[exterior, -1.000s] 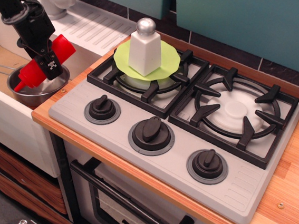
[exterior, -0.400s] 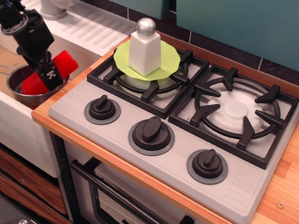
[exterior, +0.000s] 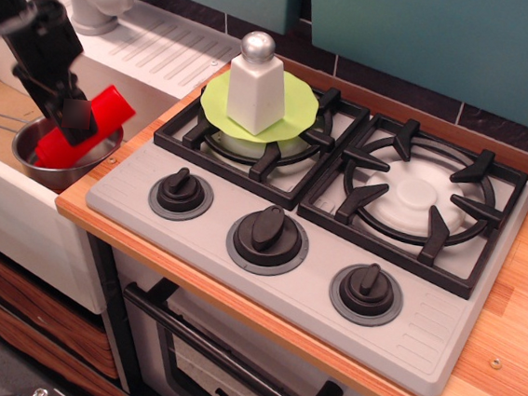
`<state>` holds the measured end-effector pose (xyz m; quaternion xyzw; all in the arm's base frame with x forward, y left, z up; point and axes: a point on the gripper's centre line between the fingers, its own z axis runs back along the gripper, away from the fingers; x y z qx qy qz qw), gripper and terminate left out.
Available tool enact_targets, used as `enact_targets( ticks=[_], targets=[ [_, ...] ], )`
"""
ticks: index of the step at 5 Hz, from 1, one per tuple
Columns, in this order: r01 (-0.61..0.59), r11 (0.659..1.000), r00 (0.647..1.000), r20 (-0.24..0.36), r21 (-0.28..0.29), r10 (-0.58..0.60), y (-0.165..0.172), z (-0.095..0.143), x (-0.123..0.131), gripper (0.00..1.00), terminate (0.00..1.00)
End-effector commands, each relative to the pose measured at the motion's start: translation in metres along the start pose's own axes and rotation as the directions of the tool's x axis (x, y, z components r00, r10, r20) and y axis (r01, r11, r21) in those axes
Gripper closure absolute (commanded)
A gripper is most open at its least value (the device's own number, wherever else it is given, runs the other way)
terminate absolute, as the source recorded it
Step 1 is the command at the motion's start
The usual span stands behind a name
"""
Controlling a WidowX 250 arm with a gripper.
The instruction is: Put saltcontainer on plate and ketchupbottle in pot or pan in sink
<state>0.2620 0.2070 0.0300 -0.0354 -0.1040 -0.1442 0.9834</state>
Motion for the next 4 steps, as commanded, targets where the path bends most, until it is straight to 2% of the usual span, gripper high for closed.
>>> enact_targets(
  ticks=[1,2,3,4],
  targets=[
    [-0.023,0.998,0.997,-0.076,0.062,0.028,-0.018,0.082,0.016,0.0,0.0],
    [-0.05,0.997,0.986,-0.155,0.063,0.059,-0.03,0.118,0.023,0.0,0.0],
    [-0.028,0.997,0.984,-0.175,0.078,0.041,-0.039,0.131,0.027,0.0,0.0],
    [-0.028,0.997,0.984,-0.175,0.078,0.041,-0.039,0.131,0.027,0.0,1.0]
  ],
)
